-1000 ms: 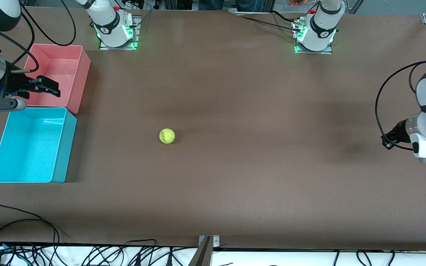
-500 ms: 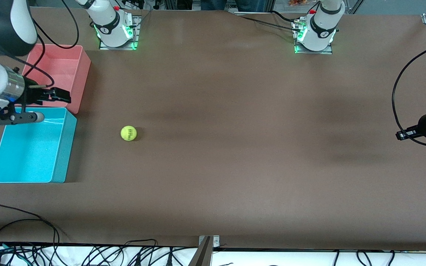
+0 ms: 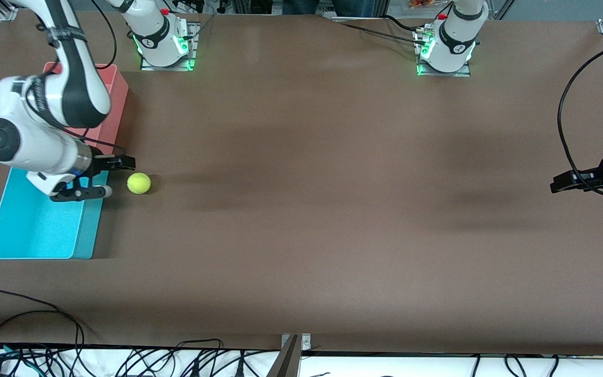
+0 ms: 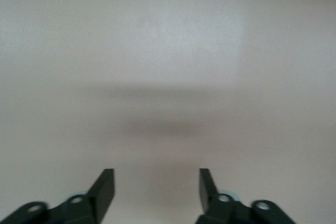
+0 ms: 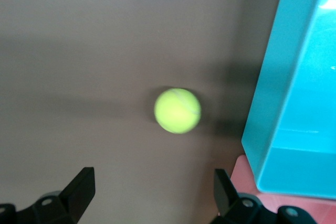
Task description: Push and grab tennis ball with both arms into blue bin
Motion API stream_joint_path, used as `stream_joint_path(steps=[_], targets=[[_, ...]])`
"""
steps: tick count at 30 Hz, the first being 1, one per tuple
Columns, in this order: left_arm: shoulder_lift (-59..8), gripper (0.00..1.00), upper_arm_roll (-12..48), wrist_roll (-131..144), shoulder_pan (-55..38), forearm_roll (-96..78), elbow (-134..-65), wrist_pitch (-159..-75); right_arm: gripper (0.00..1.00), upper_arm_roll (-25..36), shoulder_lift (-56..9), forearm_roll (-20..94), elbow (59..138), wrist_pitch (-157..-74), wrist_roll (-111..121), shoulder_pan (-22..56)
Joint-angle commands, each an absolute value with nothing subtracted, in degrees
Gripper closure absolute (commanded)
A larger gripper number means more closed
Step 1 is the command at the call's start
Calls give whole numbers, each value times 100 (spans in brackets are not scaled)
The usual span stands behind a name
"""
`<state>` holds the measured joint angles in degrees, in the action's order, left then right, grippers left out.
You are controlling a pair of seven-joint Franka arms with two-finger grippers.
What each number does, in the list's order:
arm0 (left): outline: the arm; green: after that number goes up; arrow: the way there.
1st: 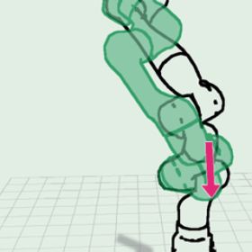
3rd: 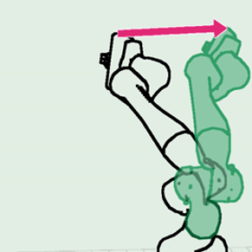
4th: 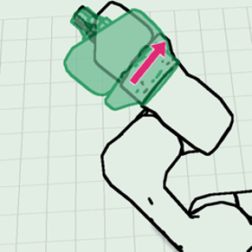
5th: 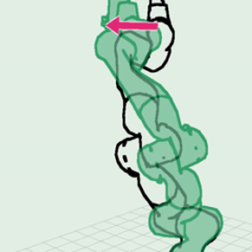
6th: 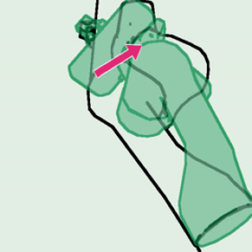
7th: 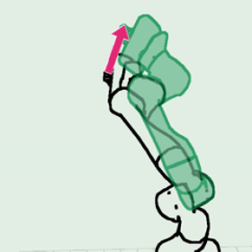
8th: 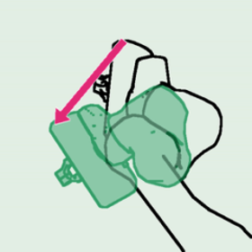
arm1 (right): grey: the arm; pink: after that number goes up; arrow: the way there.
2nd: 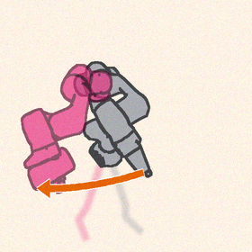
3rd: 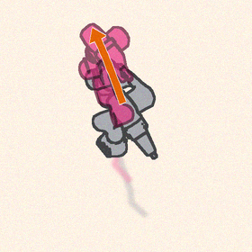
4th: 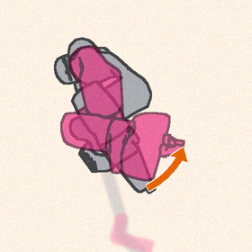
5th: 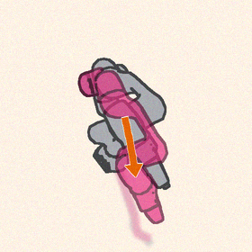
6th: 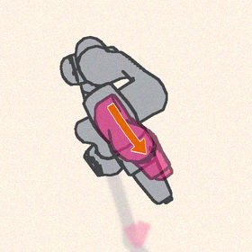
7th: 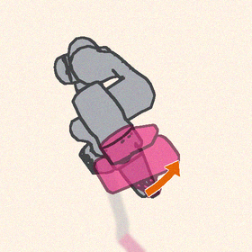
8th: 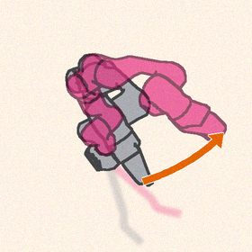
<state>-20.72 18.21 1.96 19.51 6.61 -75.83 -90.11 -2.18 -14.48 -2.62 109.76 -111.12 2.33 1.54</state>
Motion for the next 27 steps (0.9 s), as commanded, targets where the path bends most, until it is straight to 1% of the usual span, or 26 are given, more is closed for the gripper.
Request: stream_joint_path(steps=[1, 7, 12, 20, 27], targets=[[-2066, 0, 1854, 9, 1951, 545, -7277, -8859, 0, -202, -1634, -641, 11215, -11408, 220, 202], [-2031, 0, 1995, -9, 1969, 501, -7119, -8859, 0, -193, -1986, -1081, 11215, -11575, 220, 193], [-1644, 0, 2057, 88, 2012, 536, -7268, -8868, 0, -167, -2153, -1195, 11215, -11663, 220, 185], [-1608, 0, 2048, 79, 2171, 501, -7233, -8886, 0, -149, -2311, -1213, 11215, -11698, 228, 158], [-1617, 0, 2048, 97, 2171, 492, -7233, -8903, 0, -106, -2390, -1441, 11399, -11672, 220, 149]])
